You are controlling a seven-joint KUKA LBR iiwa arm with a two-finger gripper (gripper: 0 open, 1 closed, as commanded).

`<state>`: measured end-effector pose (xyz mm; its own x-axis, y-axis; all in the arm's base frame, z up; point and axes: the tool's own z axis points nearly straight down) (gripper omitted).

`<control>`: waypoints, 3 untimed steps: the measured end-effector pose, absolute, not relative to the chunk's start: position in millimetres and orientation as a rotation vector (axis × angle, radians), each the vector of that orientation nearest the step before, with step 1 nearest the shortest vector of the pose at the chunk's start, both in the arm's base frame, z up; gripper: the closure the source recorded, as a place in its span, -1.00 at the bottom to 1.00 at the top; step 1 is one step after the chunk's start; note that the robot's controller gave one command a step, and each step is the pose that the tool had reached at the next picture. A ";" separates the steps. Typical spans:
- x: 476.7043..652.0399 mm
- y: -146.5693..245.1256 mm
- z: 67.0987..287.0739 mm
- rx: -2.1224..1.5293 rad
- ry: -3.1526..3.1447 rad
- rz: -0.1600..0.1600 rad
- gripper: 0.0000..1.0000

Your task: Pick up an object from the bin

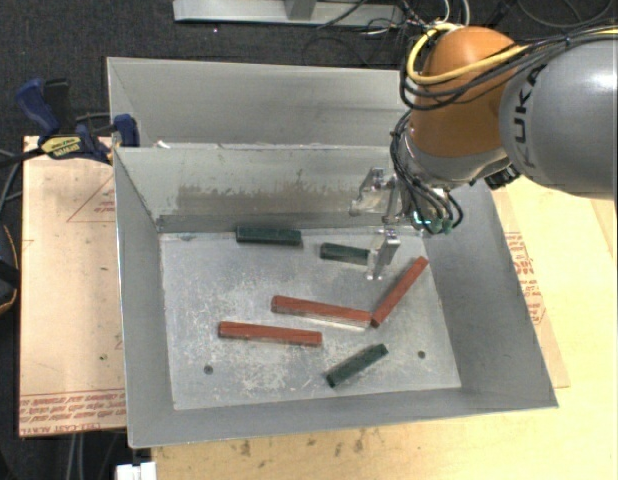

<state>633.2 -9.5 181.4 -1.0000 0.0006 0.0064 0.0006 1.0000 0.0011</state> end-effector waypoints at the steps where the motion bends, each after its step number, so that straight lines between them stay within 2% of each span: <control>1: 634.9 -9.5 185.9 -0.001 -3.143 -0.002 -1.00; 2: 624.3 -33.1 77.2 -0.176 -3.147 -0.005 1.00; 3: 623.0 -33.2 75.1 -0.175 -3.145 -0.003 -1.00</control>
Offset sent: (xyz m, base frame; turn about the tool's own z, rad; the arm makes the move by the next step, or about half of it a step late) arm -0.0136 -0.0248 -0.1114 0.1126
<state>623.0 -33.2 75.1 -0.9938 0.1110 -0.0084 0.1110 0.9938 0.0026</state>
